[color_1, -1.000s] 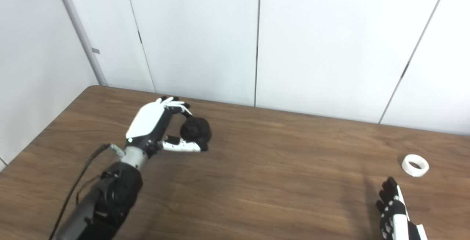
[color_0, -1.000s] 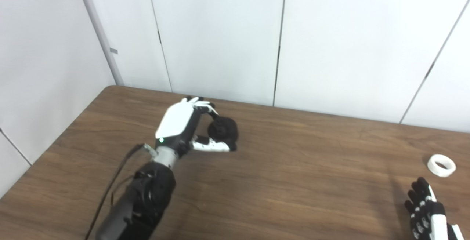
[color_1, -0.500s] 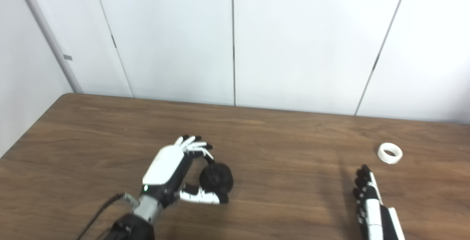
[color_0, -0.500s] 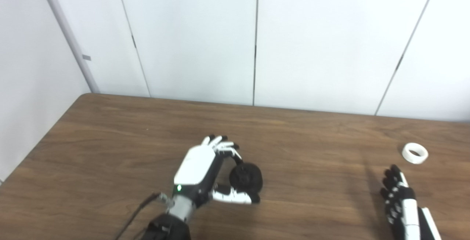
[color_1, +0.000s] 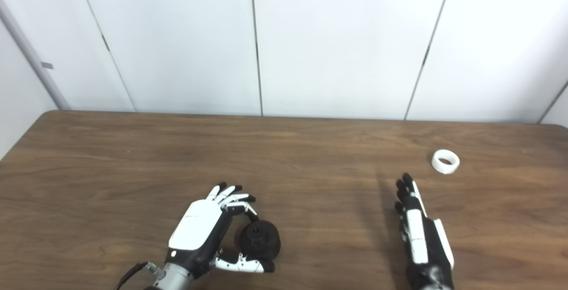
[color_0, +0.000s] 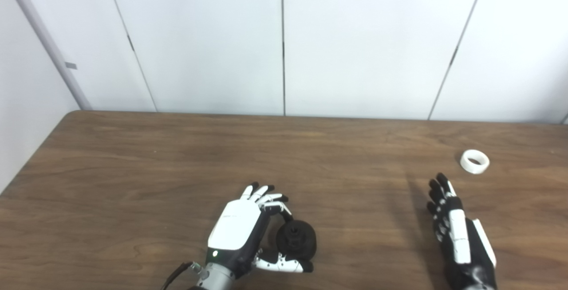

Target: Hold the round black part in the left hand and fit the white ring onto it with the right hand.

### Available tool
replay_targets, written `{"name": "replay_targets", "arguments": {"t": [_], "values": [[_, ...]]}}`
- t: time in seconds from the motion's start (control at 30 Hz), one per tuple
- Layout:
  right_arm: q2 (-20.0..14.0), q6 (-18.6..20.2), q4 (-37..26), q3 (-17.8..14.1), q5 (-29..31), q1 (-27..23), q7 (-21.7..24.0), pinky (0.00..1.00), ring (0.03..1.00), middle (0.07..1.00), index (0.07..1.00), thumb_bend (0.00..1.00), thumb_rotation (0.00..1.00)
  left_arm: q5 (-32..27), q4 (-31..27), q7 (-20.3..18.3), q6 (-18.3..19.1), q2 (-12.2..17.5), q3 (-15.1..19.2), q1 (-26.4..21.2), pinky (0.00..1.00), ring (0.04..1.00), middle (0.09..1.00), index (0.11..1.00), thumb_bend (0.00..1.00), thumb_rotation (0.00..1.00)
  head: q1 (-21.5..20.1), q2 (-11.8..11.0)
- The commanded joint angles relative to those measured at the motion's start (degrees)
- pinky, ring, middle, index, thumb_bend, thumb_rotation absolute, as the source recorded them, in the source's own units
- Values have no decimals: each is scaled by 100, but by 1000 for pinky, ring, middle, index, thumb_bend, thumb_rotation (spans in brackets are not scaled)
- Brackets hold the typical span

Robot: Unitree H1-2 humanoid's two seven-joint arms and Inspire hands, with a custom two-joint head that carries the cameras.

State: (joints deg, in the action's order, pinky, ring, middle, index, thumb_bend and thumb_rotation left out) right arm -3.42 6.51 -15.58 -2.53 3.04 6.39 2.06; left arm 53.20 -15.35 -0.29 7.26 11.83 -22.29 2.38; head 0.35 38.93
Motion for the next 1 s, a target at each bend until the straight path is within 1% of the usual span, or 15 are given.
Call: {"name": "replay_targets", "arguments": {"t": [0.0,0.27,0.63,0.73,0.8,0.83,0.87,0.9,0.97], "values": [[22,-4,-242,25,-55,-137,-31,1000,1000,971,992,569,1000,187,-15,168,-198,-12,-41,-40,1000,918,802,483,524,51,-6,18],[49,143,-386,48,-104,-138,-70,1000,1000,977,993,578,1000,464,380,465,-515,43,-120,9,1000,905,792,484,524,53,-76,131],[75,220,-493,15,-79,-142,-97,1000,1000,975,986,562,1000,548,760,734,-666,6,-168,-23,1000,897,793,484,524,53,-120,208],[29,244,-508,-8,-236,-167,-168,1000,989,959,965,571,1000,531,773,737,-667,18,-169,-26,1000,894,791,484,524,53,-112,230],[-52,309,-552,-8,-409,-232,-197,1000,984,954,938,553,938,519,777,712,-660,29,-163,-34,1000,894,790,484,524,54,-129,244],[-102,348,-580,-4,-562,-281,-233,1000,982,949,919,535,871,506,780,694,-657,34,-157,-38,1000,894,790,484,524,54,-149,249],[-152,428,-614,-1,-752,-334,-280,975,966,933,893,525,796,487,783,682,-658,37,-151,-42,1000,896,791,484,524,54,-160,252],[-220,533,-651,-2,-959,-403,-321,950,952,919,861,539,716,475,779,666,-652,38,-143,-47,1000,898,793,484,524,54,-180,259],[-373,833,-738,13,-1451,-547,-383,946,940,913,814,587,602,475,734,586,-613,47,-133,-55,1000,898,794,484,524,54,-218,267]]}}
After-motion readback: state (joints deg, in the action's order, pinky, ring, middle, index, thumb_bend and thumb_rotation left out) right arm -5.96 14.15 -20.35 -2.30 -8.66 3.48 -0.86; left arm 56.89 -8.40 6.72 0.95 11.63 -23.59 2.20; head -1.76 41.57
